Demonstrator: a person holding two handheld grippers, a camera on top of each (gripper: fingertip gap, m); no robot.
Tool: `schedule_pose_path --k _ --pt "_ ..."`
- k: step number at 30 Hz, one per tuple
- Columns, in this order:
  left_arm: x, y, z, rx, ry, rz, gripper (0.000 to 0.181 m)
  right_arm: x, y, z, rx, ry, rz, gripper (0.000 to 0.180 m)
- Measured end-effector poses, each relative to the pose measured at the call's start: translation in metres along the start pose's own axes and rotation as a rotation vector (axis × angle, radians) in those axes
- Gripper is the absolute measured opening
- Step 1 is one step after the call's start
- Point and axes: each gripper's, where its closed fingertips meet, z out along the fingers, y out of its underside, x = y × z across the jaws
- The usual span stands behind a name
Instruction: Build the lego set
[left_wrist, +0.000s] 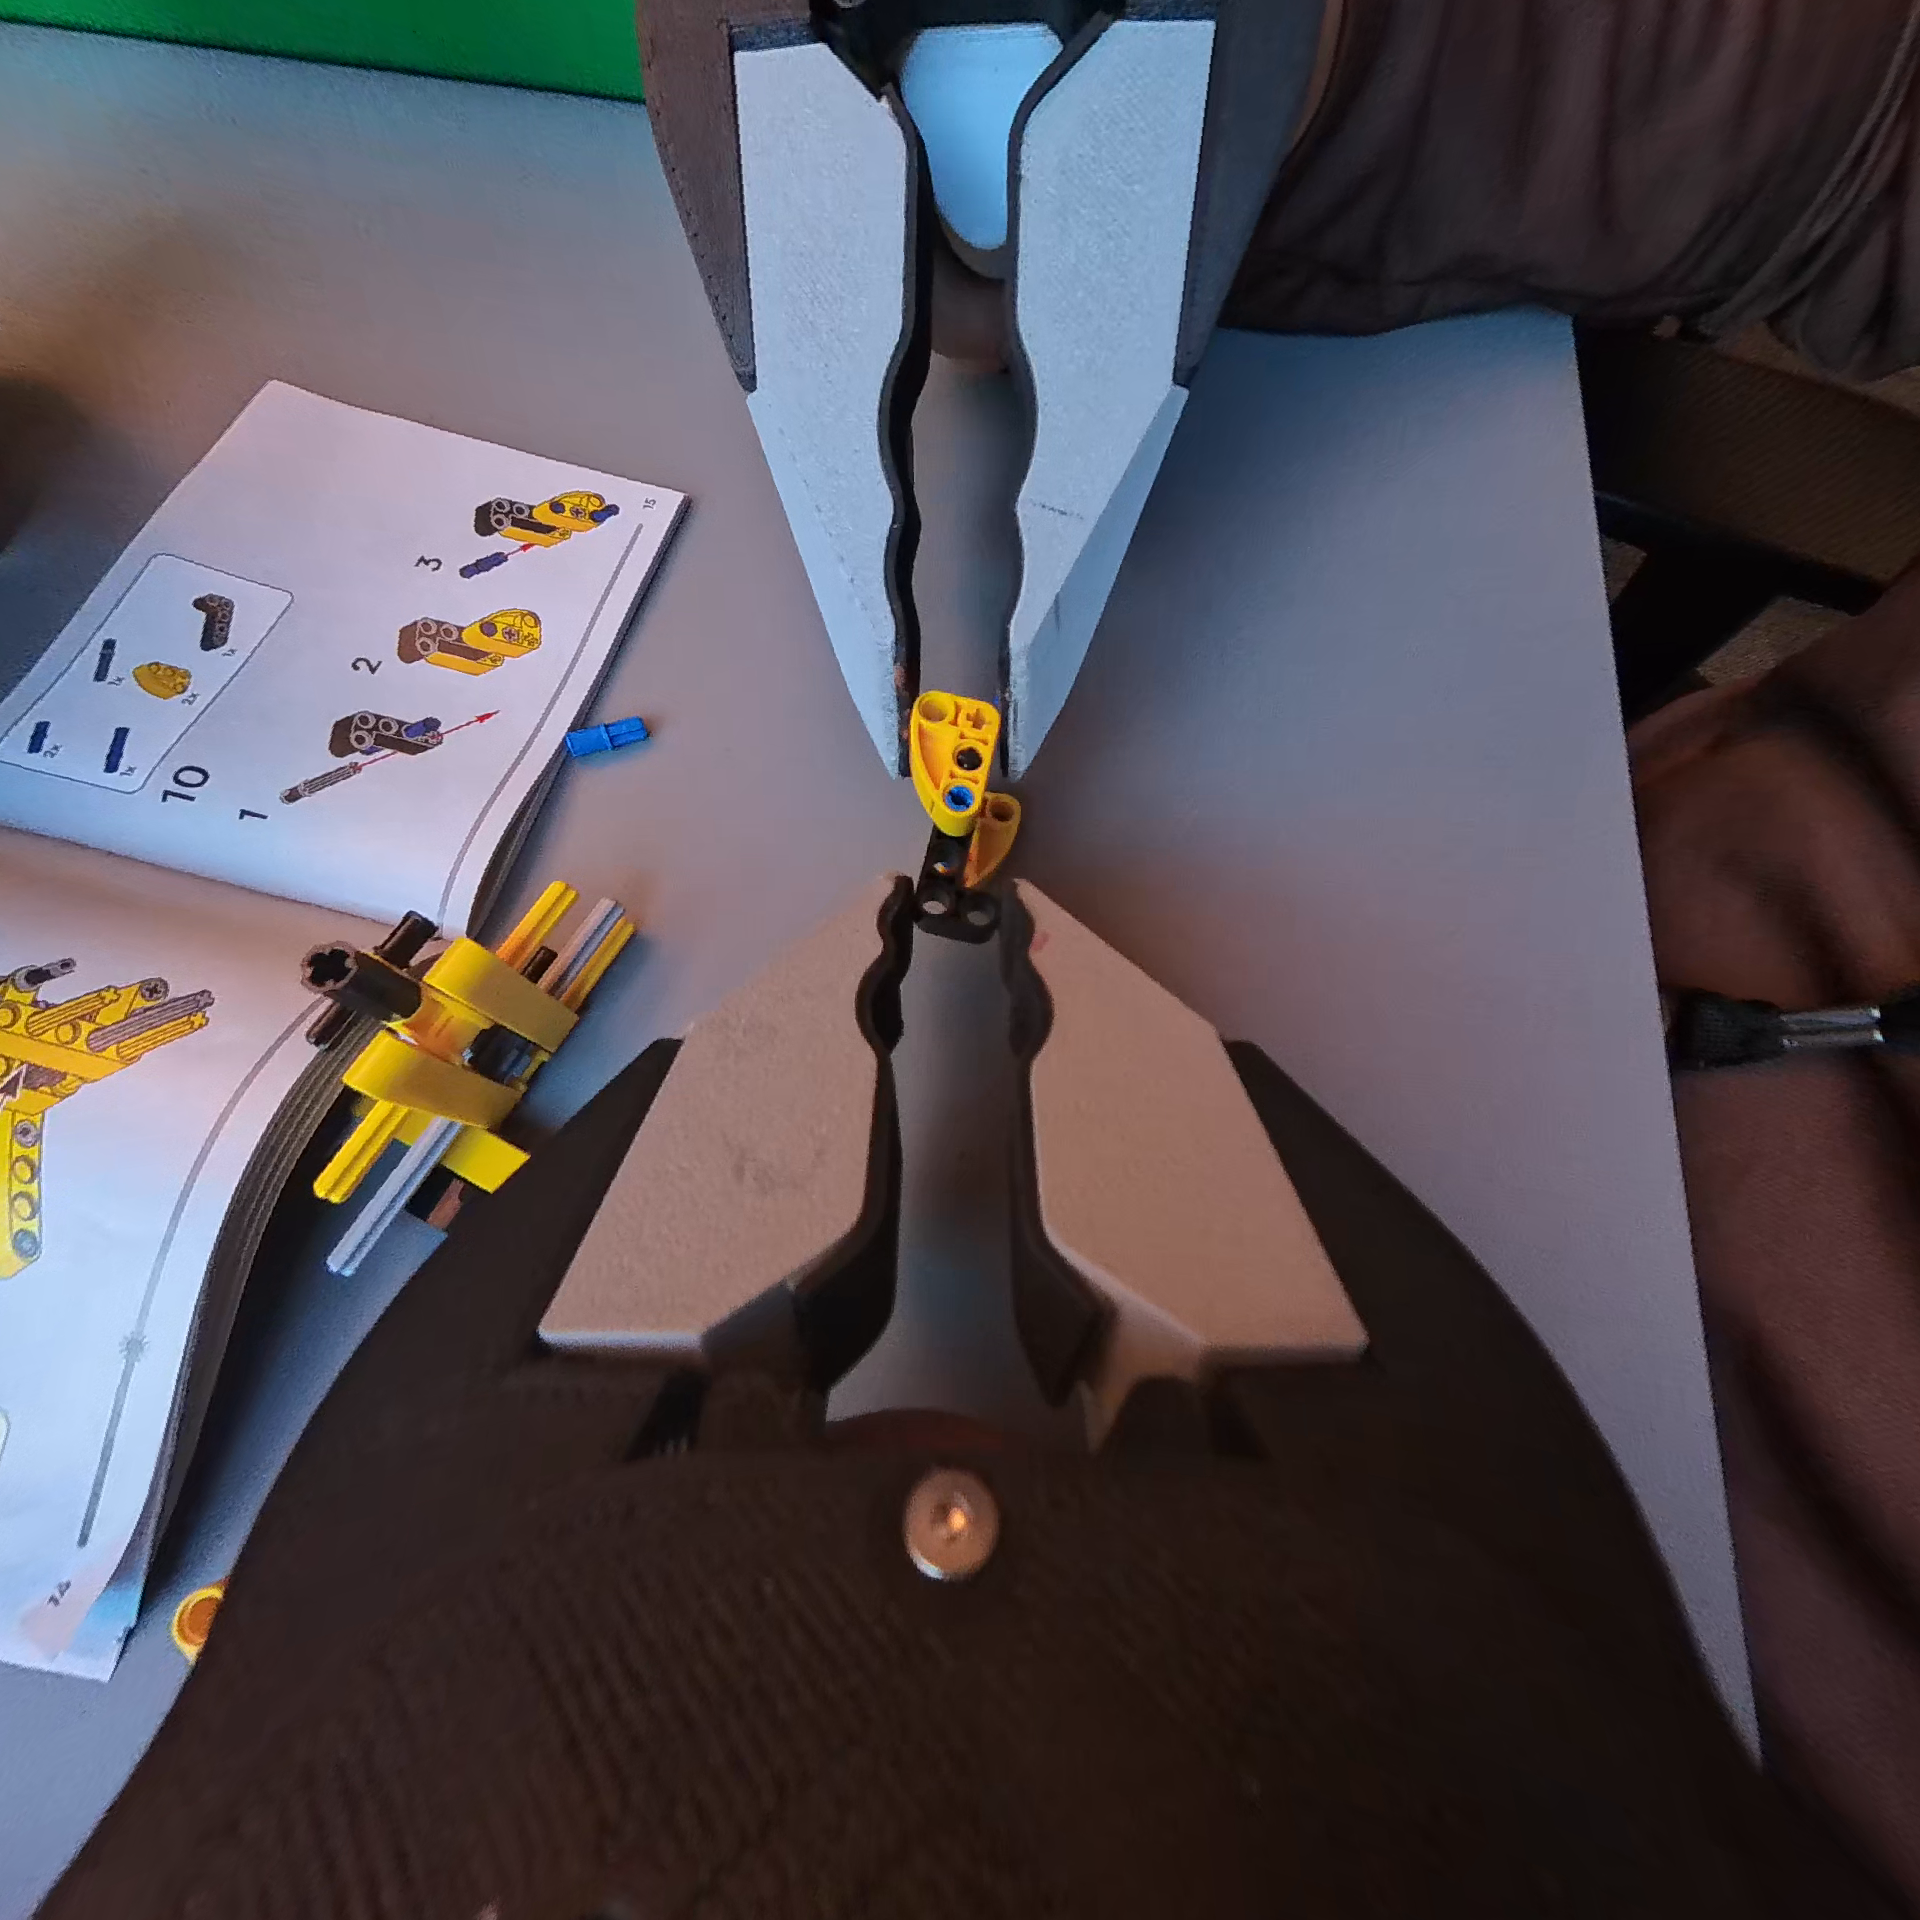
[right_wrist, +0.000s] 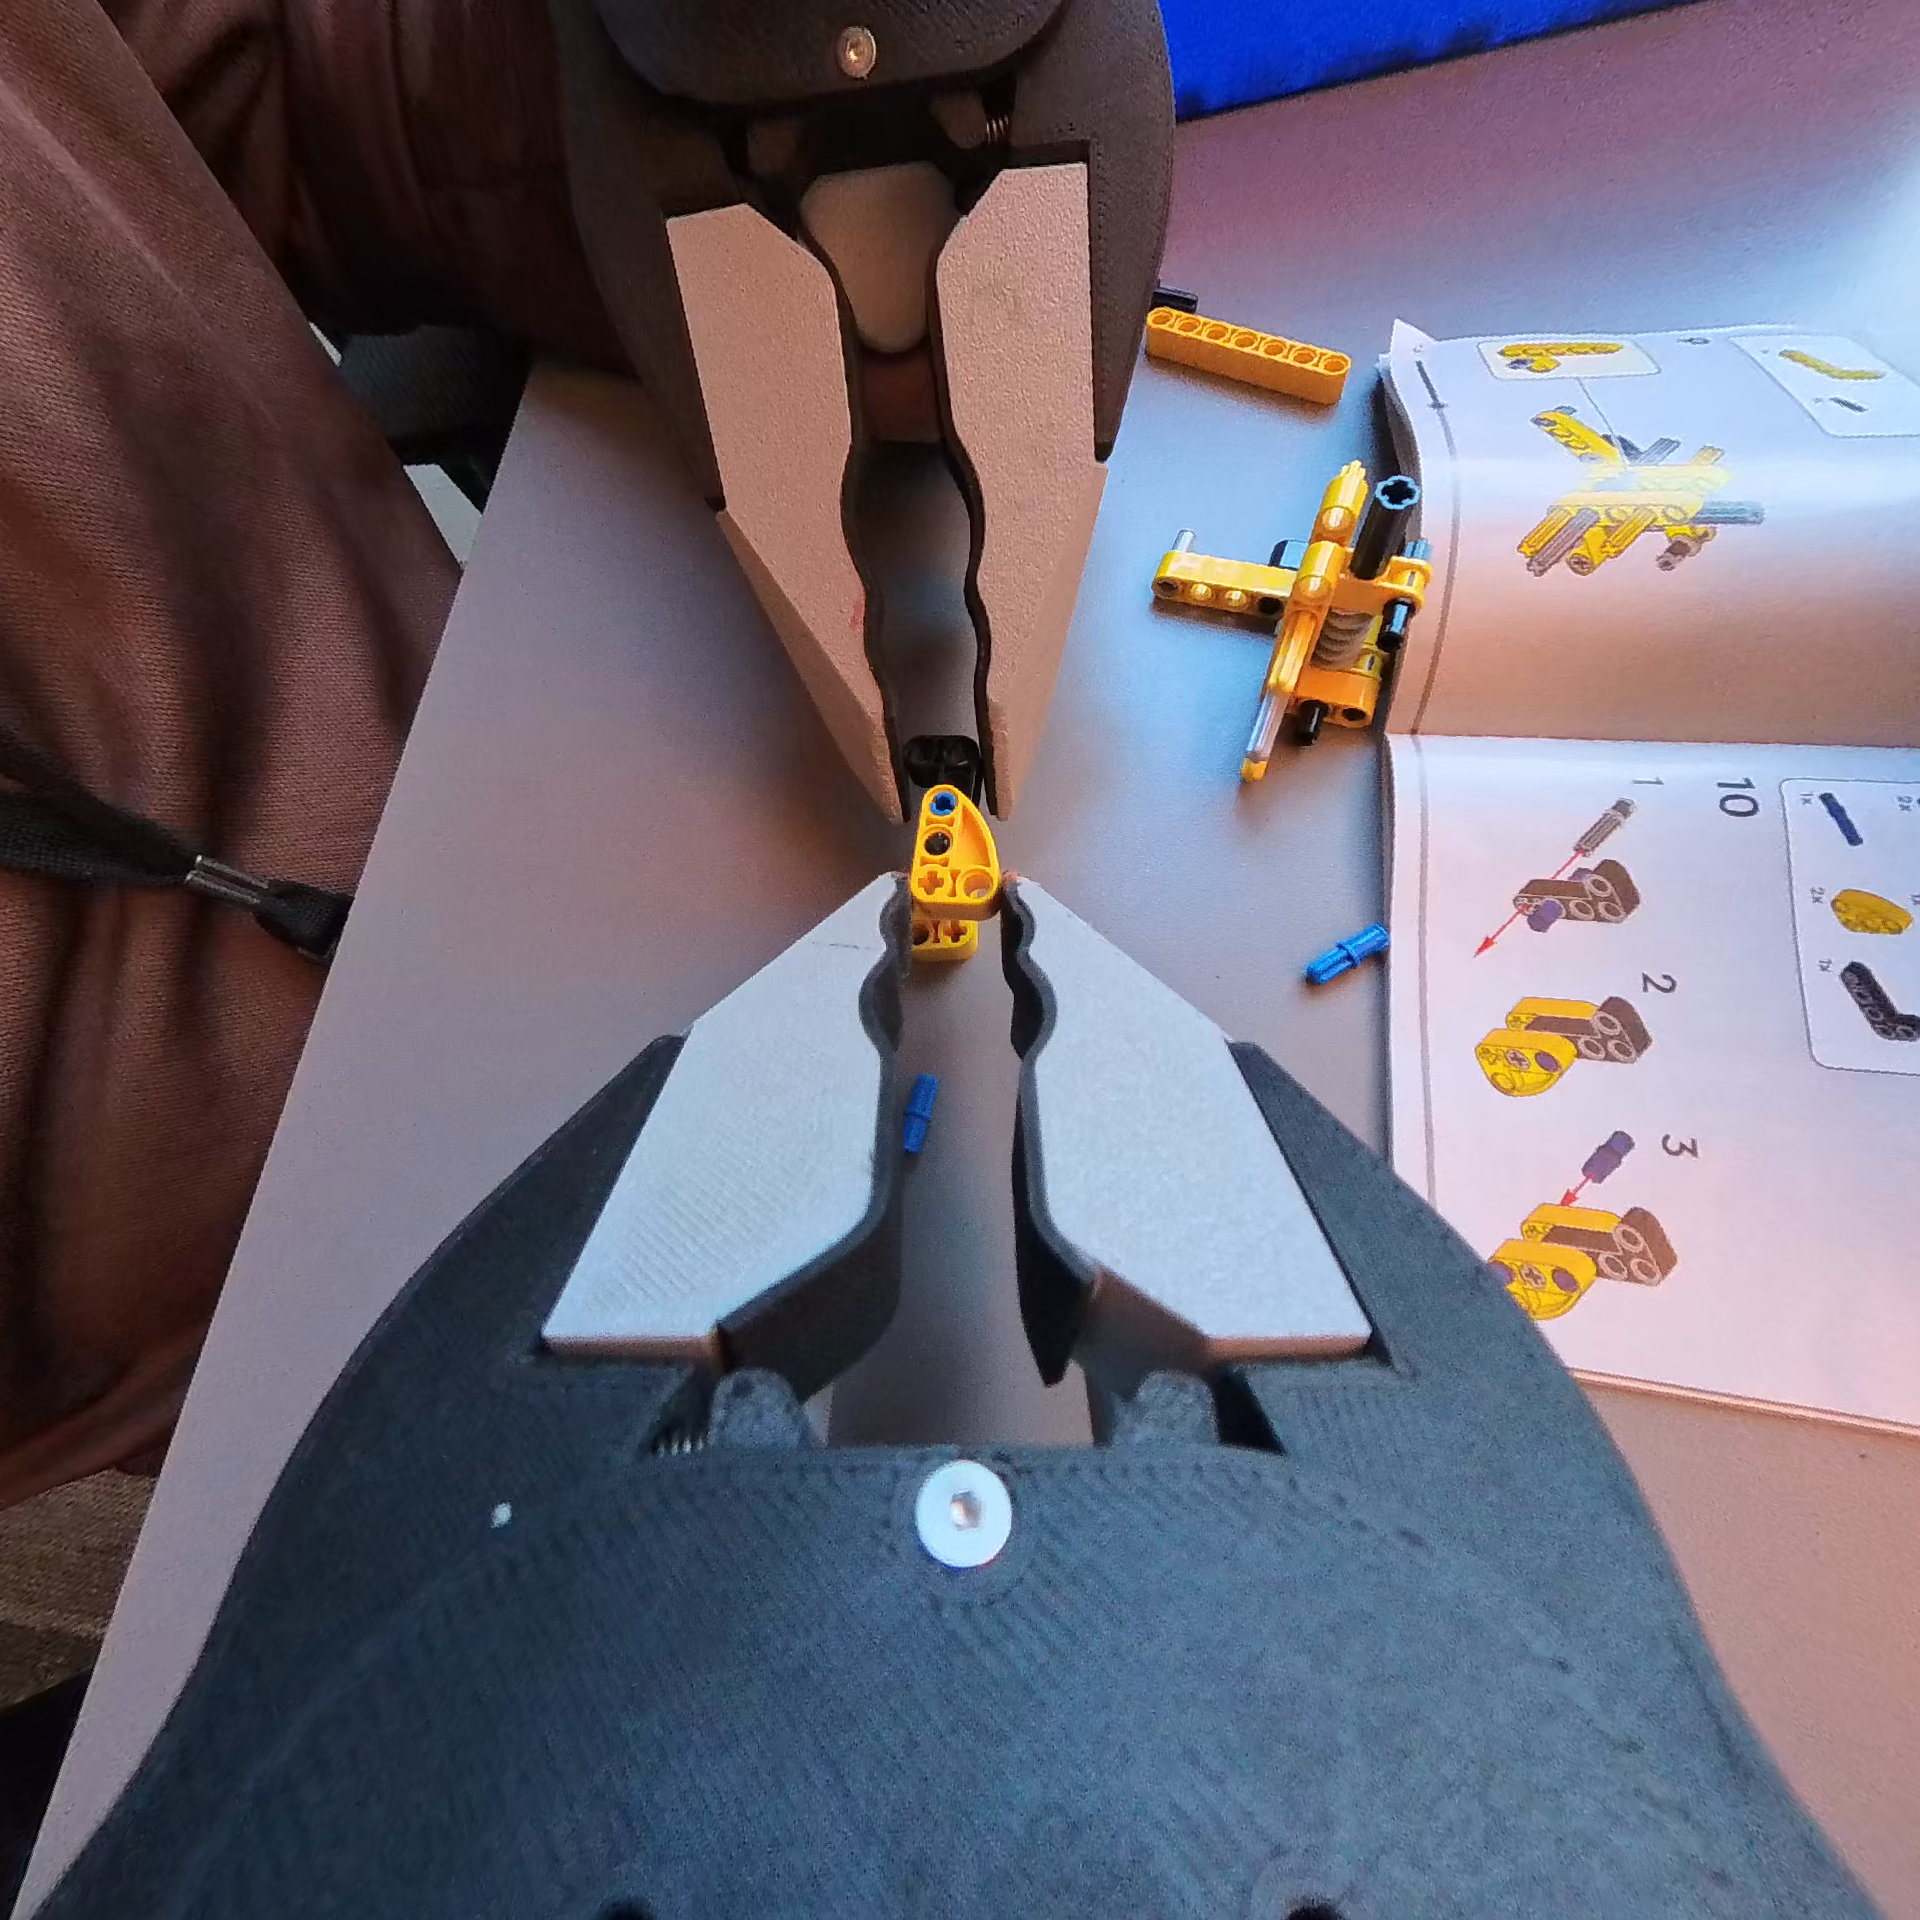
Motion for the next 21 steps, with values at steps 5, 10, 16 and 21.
schedule_pose_path --k 5,10,16,21 --pt "0.0 -0.001 0.0 0.008 -0.003 0.006 0.013 0.0 0.0 -0.001 0.003 0.0 0.001 0.013" --pt "-0.001 -0.001 0.0 0.003 -0.005 0.004 0.013 0.0 0.001 0.0 -0.004 0.0 0.002 0.013" --pt "-0.003 -0.003 -0.003 0.026 -0.012 0.001 0.013 -0.001 0.002 0.0 -0.008 -0.01 0.009 0.018" --pt "-0.007 -0.005 -0.006 0.043 -0.021 -0.009 0.013 0.003 0.015 0.006 -0.085 0.016 0.006 0.026"
